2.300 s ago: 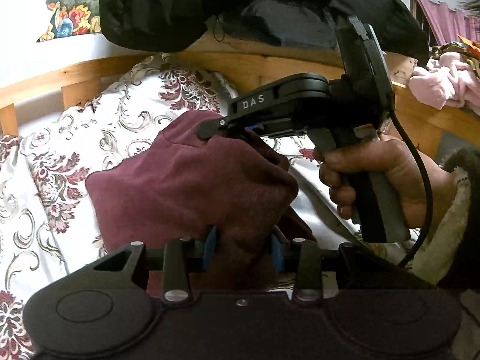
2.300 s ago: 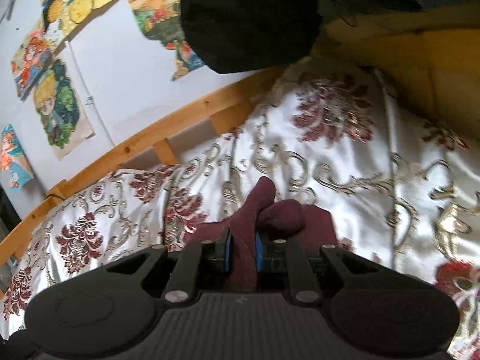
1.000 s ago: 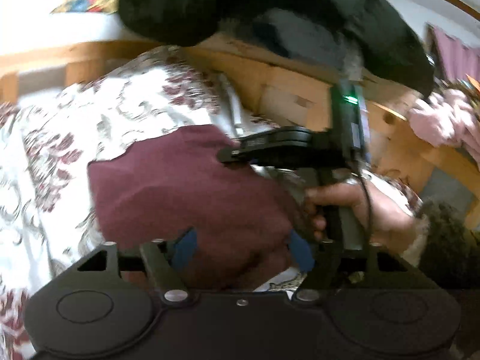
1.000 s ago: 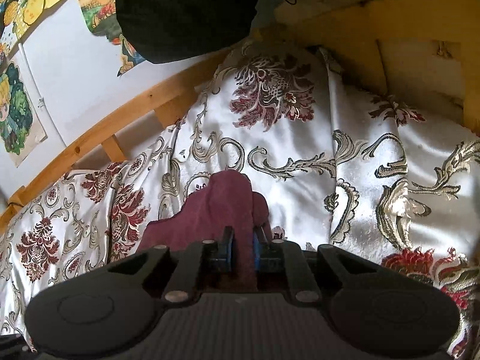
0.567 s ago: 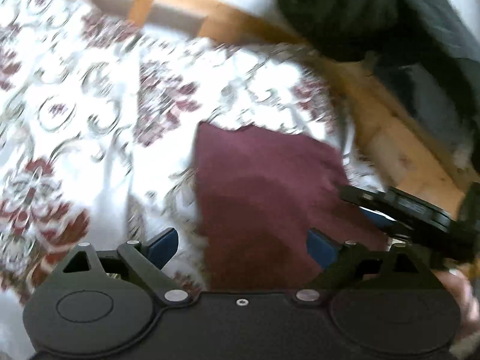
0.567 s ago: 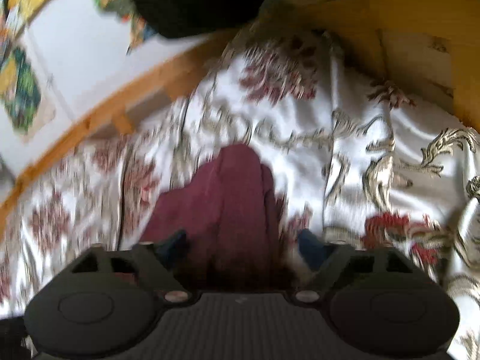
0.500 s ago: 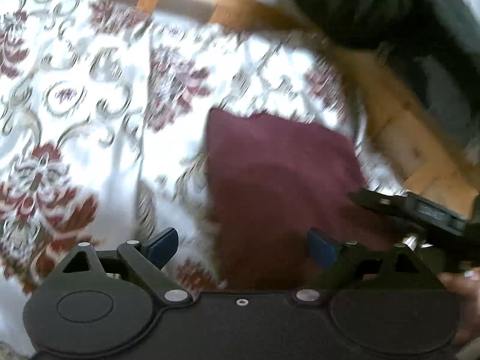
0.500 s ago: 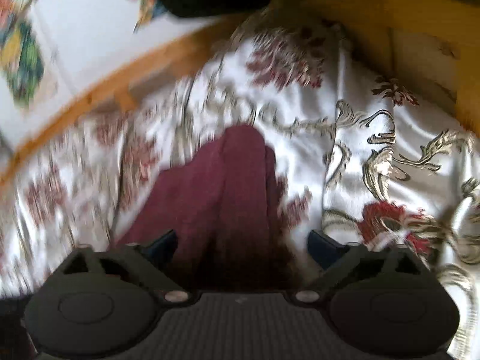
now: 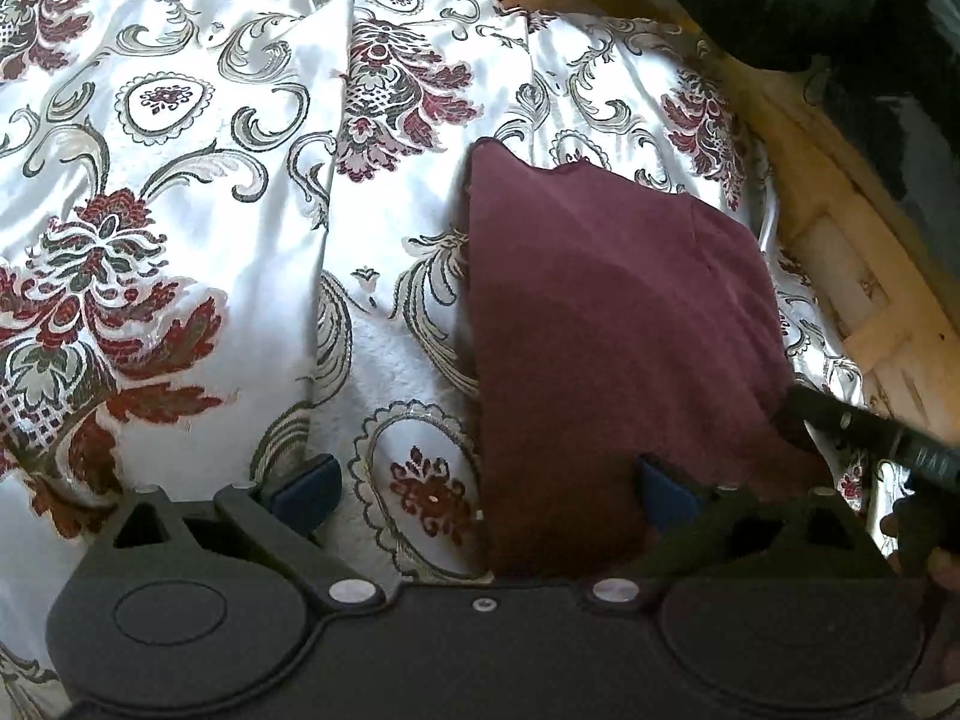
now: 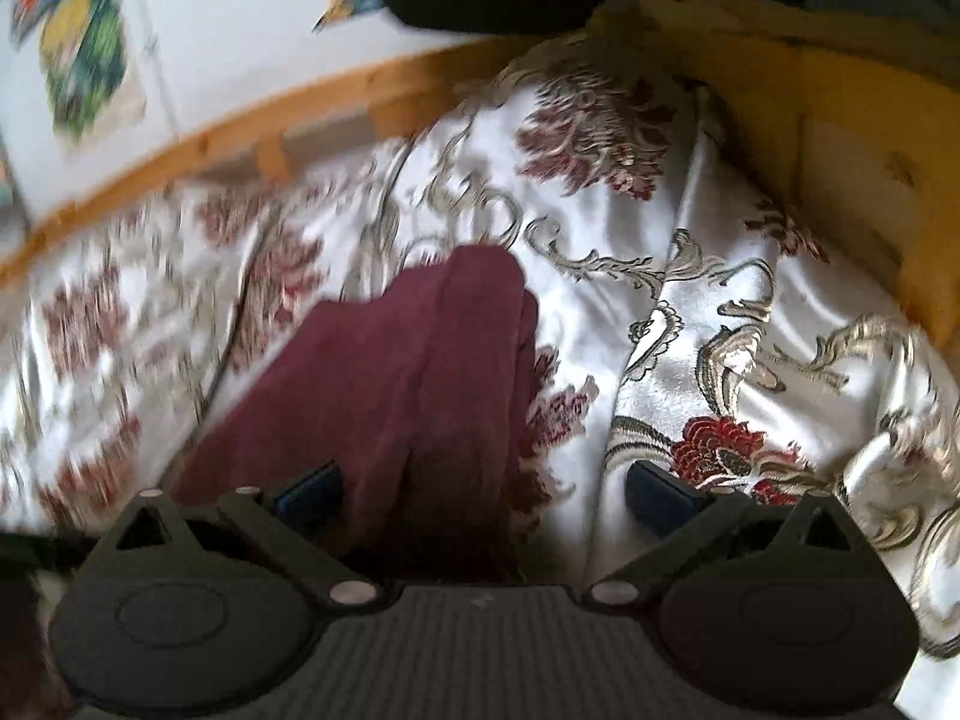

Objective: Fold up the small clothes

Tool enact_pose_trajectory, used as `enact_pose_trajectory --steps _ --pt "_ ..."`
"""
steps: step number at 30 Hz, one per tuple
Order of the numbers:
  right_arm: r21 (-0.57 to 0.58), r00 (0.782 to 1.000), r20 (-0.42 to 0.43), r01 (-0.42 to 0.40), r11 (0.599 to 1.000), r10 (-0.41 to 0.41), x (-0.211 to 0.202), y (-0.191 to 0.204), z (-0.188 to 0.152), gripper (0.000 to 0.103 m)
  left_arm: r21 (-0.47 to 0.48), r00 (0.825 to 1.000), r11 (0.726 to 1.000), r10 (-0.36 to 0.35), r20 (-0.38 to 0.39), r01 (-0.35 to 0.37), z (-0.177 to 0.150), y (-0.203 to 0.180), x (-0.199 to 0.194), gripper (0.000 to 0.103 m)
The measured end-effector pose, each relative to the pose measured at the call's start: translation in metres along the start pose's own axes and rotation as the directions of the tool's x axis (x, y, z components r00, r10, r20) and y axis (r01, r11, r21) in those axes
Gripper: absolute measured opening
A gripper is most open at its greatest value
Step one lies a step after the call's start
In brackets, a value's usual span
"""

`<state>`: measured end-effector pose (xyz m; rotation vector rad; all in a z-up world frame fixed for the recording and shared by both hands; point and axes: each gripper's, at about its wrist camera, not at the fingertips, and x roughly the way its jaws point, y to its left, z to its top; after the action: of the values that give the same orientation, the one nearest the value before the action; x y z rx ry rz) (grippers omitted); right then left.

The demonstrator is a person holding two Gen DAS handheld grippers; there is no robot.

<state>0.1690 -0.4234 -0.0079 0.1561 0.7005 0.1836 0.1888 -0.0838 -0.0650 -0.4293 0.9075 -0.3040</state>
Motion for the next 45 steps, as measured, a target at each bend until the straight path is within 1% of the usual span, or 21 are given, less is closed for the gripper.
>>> enact_pose_trajectory --steps 3,7,11,15,19,20,22,24,25,26,27,28,29,30,31,32,33,35,38,42,45 --pt "0.075 0.999 0.039 -0.008 0.997 0.005 0.000 -0.008 0.003 0.102 0.000 1.000 1.000 0.003 0.003 -0.003 -0.001 -0.001 0.000 0.102" --pt "0.101 0.998 0.065 0.009 0.995 -0.016 0.002 -0.011 0.005 0.102 -0.010 1.000 1.000 -0.004 0.001 0.004 -0.001 0.001 0.000 0.102" --pt "0.070 0.997 0.041 0.064 0.996 -0.067 0.008 -0.007 0.003 0.102 -0.008 1.000 1.000 -0.007 0.001 0.007 -0.001 0.001 0.000 0.102" --pt "-0.013 0.994 0.013 0.106 0.994 -0.106 0.012 0.003 0.001 0.102 -0.006 1.000 1.000 -0.009 0.001 0.009 -0.002 0.001 0.000 0.102" --pt "-0.032 0.993 0.015 0.117 0.993 -0.116 0.012 0.006 -0.001 0.102 -0.004 1.000 1.000 -0.010 0.003 0.010 -0.002 0.001 0.000 0.102" --pt "-0.021 0.993 0.029 0.115 0.993 -0.115 0.010 0.005 -0.001 0.102 -0.002 1.000 1.000 -0.011 0.003 0.011 -0.002 0.001 0.000 0.102" --pt "0.021 0.990 0.089 0.104 0.994 -0.106 0.004 0.001 -0.001 0.102 -0.005 1.000 1.000 -0.017 0.003 0.017 -0.003 0.003 0.000 0.102" --pt "0.092 0.984 0.161 0.056 0.994 -0.070 -0.001 -0.007 -0.001 0.101 -0.010 1.000 1.000 -0.023 0.003 0.023 -0.003 0.005 0.000 0.102" --pt "0.133 0.981 0.186 0.020 0.991 -0.045 -0.001 -0.012 -0.001 0.097 -0.012 1.000 1.000 -0.026 0.003 0.026 -0.004 0.006 0.000 0.102" --pt "0.173 0.980 0.199 -0.011 0.985 -0.024 0.000 -0.017 -0.001 0.090 -0.013 1.000 1.000 -0.028 0.003 0.028 -0.004 0.007 0.000 0.102" --pt "0.205 0.980 0.201 -0.031 0.978 -0.011 0.004 -0.020 -0.002 0.087 -0.011 1.000 1.000 -0.028 0.003 0.028 -0.004 0.007 0.000 0.102" --pt "0.224 0.980 0.200 -0.040 0.974 -0.006 0.008 -0.023 -0.002 0.079 -0.009 1.000 1.000 -0.028 0.002 0.028 -0.005 0.007 0.000 0.102" --pt "0.237 0.980 0.201 -0.041 0.971 -0.007 0.012 -0.024 -0.004 0.069 -0.009 1.000 1.000 -0.026 0.003 0.026 -0.005 0.007 0.000 0.102" --pt "0.239 0.979 0.204 -0.038 0.970 -0.012 0.015 -0.023 -0.004 0.063 -0.008 1.000 1.000 -0.025 0.003 0.025 -0.005 0.007 0.000 0.102" --pt "0.237 0.979 0.204 -0.029 0.971 -0.020 0.018 -0.022 -0.005 0.052 -0.008 1.000 1.000 -0.025 0.003 0.025 -0.005 0.007 0.000 0.102" --pt "0.230 0.979 0.204 -0.024 0.973 -0.024 0.021 -0.021 -0.005 0.045 -0.009 1.000 1.000 -0.024 0.004 0.024 -0.006 0.007 -0.001 0.102" --pt "0.222 0.979 0.204 -0.028 0.975 -0.018 0.025 -0.019 -0.005 0.040 -0.007 1.000 1.000 -0.023 0.003 0.023 -0.006 0.008 -0.002 0.102" --pt "0.214 0.979 0.203 -0.051 0.976 0.007 0.030 -0.017 -0.005 0.014 -0.007 1.000 1.000 -0.021 0.001 0.021 -0.007 0.008 -0.003 0.102" --pt "0.189 0.983 0.178 -0.078 0.979 0.044 0.032 -0.007 -0.006 0.009 -0.021 1.000 0.999 -0.024 -0.006 0.024 -0.005 0.015 -0.006 0.102" --pt "0.103 0.989 0.142 -0.063 0.993 0.048 0.028 0.011 -0.006 0.009 -0.032 0.999 0.999 -0.034 -0.002 0.034 -0.005 0.025 -0.012 0.102" --pt "0.105 0.990 0.136 -0.035 0.994 0.020 0.031 0.012 -0.007 0.009 -0.038 0.999 0.999 -0.038 0.005 0.038 -0.007 0.026 -0.013 0.102"
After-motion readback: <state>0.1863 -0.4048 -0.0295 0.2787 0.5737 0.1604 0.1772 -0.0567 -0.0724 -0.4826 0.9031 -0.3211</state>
